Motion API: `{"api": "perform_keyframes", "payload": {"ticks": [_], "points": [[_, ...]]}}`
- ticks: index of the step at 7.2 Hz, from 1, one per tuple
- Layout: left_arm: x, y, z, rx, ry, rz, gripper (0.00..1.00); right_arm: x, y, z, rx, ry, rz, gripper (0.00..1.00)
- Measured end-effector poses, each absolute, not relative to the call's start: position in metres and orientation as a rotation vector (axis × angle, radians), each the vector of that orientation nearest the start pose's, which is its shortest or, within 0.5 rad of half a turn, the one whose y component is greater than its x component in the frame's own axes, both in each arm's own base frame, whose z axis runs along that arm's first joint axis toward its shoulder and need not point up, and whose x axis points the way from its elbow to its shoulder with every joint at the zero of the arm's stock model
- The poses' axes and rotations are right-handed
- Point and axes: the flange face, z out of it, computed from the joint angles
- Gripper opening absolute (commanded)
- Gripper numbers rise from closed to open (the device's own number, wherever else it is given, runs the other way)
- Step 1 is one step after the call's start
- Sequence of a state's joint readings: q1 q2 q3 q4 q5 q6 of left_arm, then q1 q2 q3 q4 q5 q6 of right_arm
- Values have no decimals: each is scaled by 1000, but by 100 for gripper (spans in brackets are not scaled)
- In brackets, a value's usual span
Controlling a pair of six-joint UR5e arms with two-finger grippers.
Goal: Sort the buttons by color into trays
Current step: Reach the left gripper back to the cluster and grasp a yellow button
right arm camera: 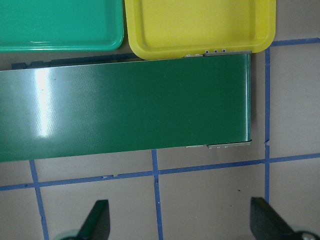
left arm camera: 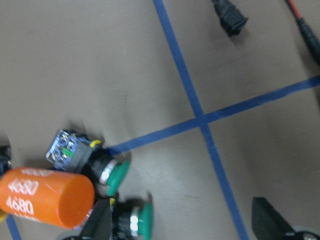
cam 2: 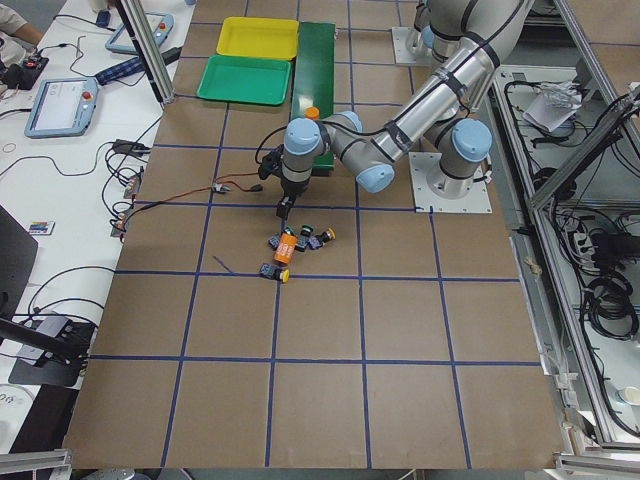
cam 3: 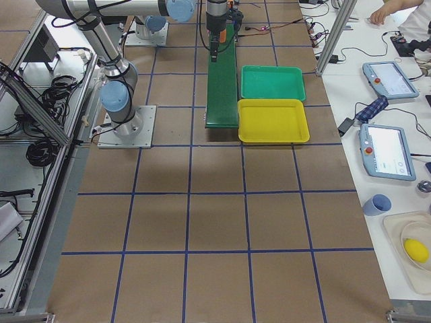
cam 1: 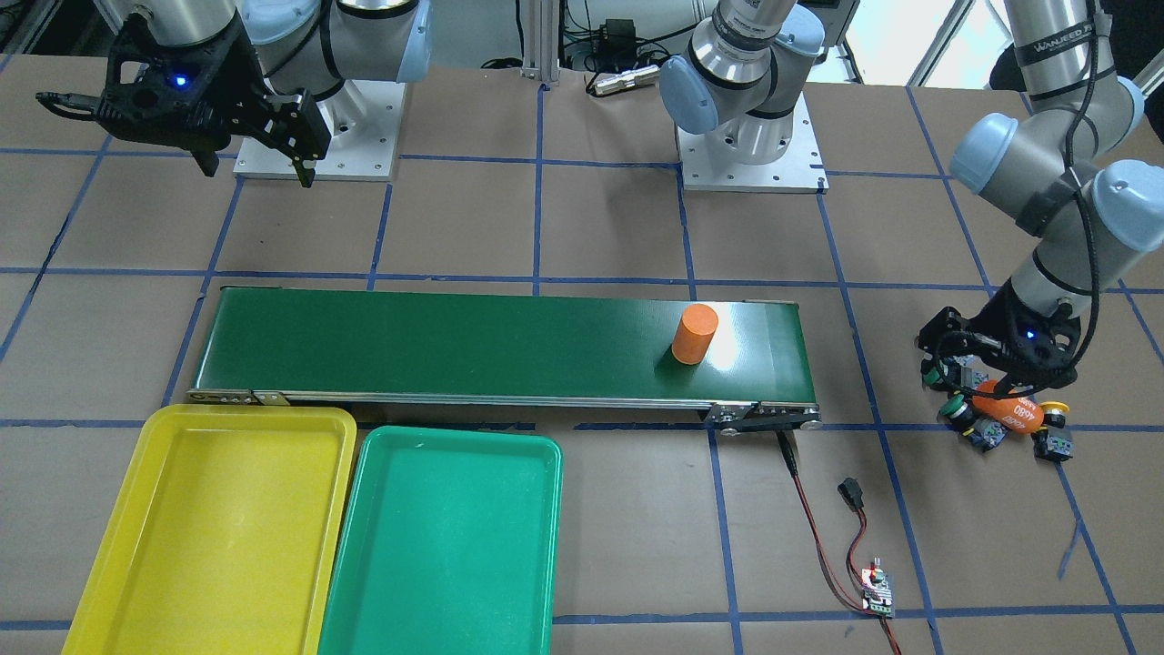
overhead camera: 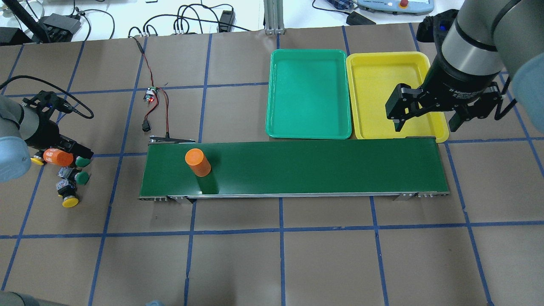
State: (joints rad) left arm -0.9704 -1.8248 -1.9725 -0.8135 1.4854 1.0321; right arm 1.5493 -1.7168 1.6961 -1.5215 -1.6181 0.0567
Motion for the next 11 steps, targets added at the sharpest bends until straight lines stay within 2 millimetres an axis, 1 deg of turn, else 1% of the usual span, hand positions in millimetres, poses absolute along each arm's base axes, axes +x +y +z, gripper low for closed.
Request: {"api": "perform_keyframes", "payload": {"ticks": [1,2,3,4,5,6,9,10,11], "points": [[194,-531,241,664,3041,-211,99,119,-429,488,124,3187,49,100],[214,-546,243,619,3036,-224,99,119,-429,487,123,3187,50,100],[247,-553,247,559,3033,-236,99,119,-429,487,123,3188,51,100],[288,-550,246,497,3041,-234,100,119,-429,486,123,3187,52,100],[319,-545,240,455,3054,-225,100,120,-429,486,124,3185,49,100],[336,-541,230,433,3070,-210,100,120,-429,487,124,3181,43,100],[366,-526,202,466,3095,-168,100,120,-430,487,124,3180,39,100],[373,-521,191,479,3105,-154,97,120,-430,487,124,3180,40,100],[375,-518,182,486,3117,-143,68,120,-430,487,124,3179,39,100]]}}
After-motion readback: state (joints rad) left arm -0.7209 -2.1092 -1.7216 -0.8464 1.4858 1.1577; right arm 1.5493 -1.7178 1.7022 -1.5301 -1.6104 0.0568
